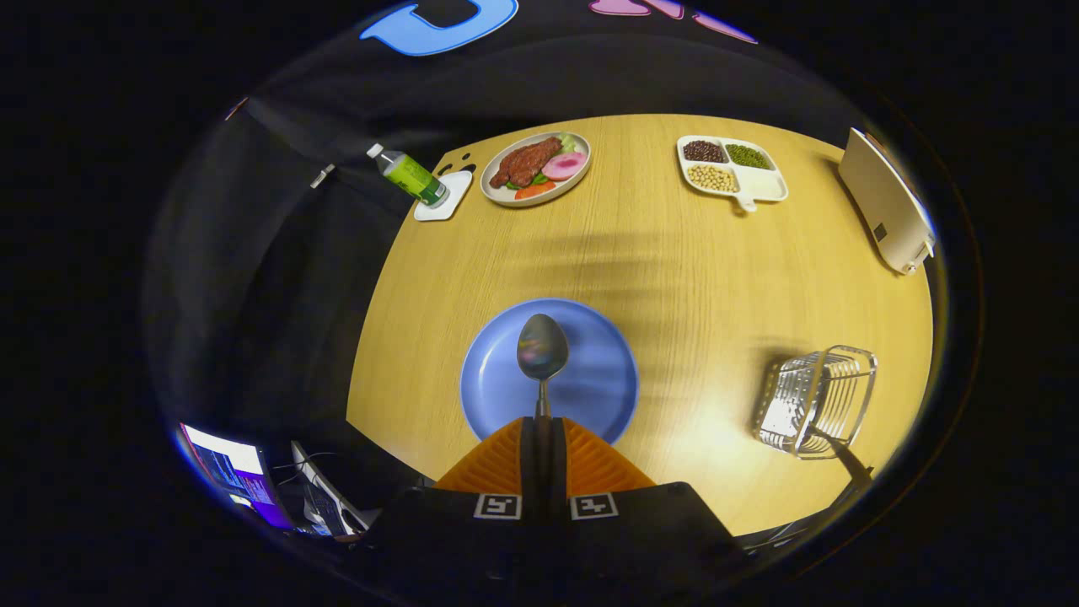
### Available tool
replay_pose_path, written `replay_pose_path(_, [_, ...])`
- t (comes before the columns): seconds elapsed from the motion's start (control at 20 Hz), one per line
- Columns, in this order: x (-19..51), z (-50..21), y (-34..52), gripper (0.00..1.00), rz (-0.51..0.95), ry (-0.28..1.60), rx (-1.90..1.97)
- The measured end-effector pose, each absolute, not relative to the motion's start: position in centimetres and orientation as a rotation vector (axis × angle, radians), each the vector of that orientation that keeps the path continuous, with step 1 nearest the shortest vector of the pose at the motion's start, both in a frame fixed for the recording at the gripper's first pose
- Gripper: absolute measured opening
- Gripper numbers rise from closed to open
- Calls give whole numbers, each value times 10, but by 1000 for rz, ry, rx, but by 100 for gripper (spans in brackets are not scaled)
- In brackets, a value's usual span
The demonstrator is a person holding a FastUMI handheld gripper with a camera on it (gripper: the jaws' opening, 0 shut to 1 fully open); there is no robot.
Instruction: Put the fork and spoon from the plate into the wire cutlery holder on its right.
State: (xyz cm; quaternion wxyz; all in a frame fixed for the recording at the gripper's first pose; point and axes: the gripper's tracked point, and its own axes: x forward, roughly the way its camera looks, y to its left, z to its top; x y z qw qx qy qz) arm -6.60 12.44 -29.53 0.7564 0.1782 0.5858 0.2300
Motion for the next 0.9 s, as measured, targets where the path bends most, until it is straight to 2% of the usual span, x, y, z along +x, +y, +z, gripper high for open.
replay_pose_path(0.3, [-68, -266, 11, 6, 426, 1293, 357])
replay_pose_path(0.55, [-86, -281, -70, 7, 321, 1413, 287])
replay_pose_path(0.9, [-91, -328, -86, 7, 347, 1597, 218])
